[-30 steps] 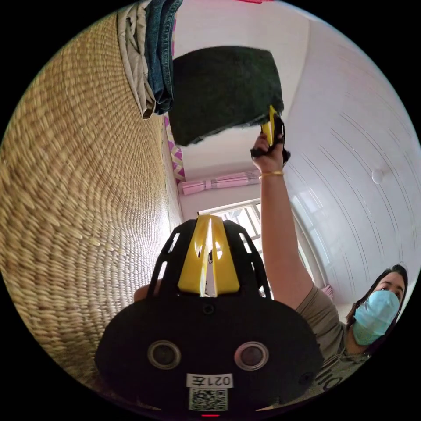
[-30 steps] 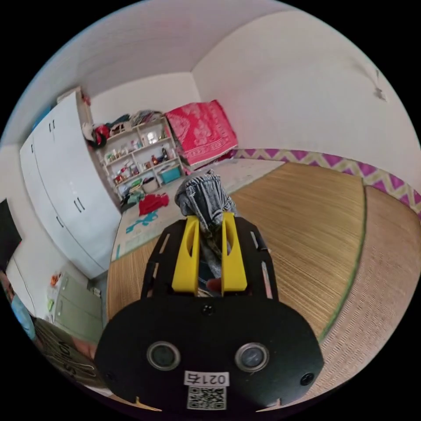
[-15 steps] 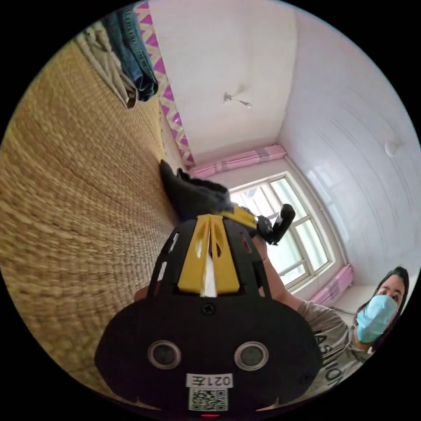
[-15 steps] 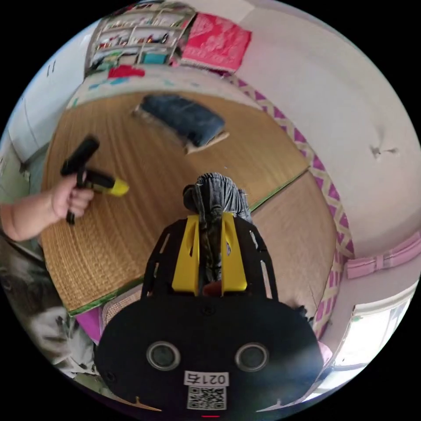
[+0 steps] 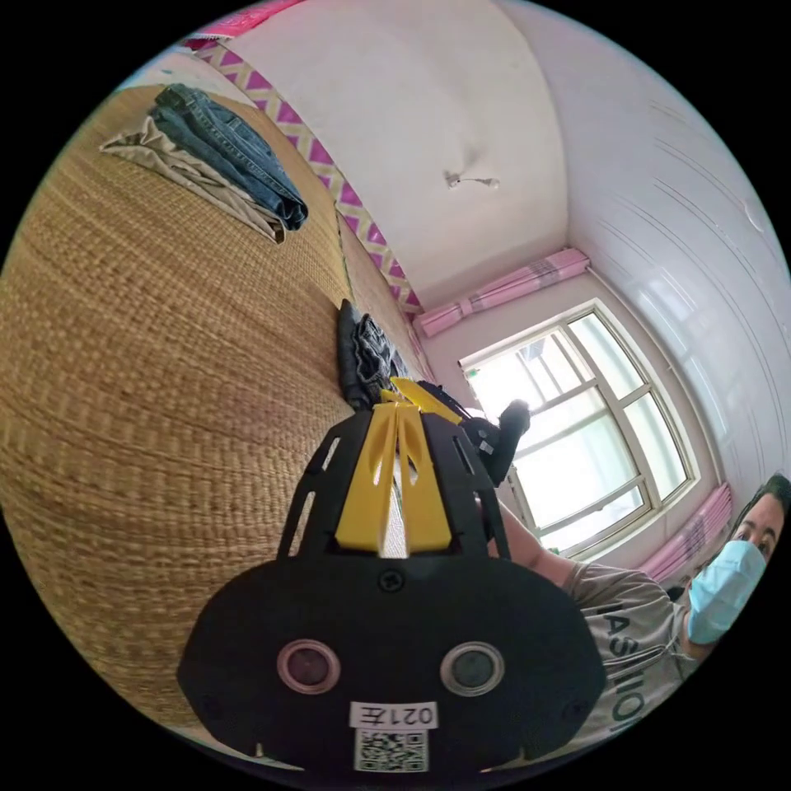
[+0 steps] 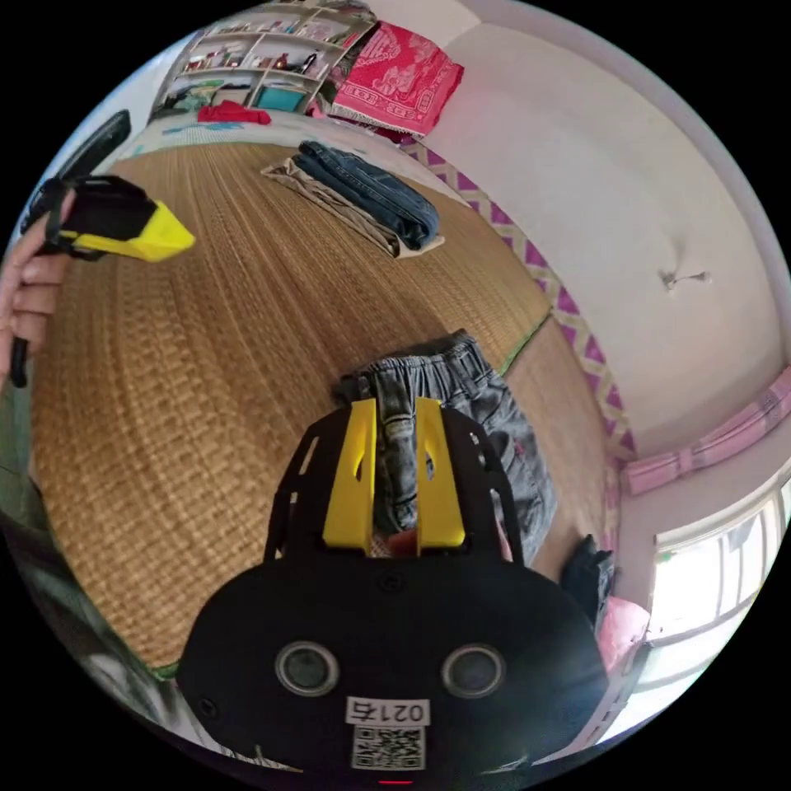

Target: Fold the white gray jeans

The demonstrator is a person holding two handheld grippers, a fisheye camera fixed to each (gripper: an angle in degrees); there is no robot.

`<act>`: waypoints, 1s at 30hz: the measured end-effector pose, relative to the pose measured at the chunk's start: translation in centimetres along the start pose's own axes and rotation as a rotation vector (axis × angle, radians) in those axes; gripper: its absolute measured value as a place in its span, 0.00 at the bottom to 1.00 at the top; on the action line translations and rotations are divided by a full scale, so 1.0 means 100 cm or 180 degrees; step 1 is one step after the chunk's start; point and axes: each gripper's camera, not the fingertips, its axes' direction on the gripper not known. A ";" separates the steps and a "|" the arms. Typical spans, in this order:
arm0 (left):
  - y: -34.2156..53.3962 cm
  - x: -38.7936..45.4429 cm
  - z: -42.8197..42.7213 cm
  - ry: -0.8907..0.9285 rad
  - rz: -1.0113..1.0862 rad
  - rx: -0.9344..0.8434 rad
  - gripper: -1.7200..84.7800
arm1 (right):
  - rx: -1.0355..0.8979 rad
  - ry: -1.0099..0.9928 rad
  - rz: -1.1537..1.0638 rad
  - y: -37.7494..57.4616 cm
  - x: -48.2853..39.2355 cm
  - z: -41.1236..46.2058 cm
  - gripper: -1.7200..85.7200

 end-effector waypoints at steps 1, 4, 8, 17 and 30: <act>0.004 0.000 0.002 0.0028 -0.0015 -0.0030 0.01 | -0.0014 -0.0097 0.0042 -0.005 0.001 0.005 0.09; 0.009 0.001 0.009 0.0035 -0.0008 -0.0086 0.01 | -0.0010 -0.0429 0.0310 -0.011 0.019 0.010 0.08; 0.009 0.004 0.022 0.0094 -0.0010 -0.0135 0.01 | 0.0142 -0.1083 0.0877 -0.001 0.069 0.012 0.06; 0.012 0.022 0.058 0.0034 0.0057 -0.0338 0.01 | 0.0067 -0.0732 0.0501 -0.024 0.035 0.021 0.12; -0.001 0.049 0.100 -0.0091 0.0229 -0.0635 0.01 | 0.1265 -0.1320 0.2542 0.171 0.283 -0.067 0.05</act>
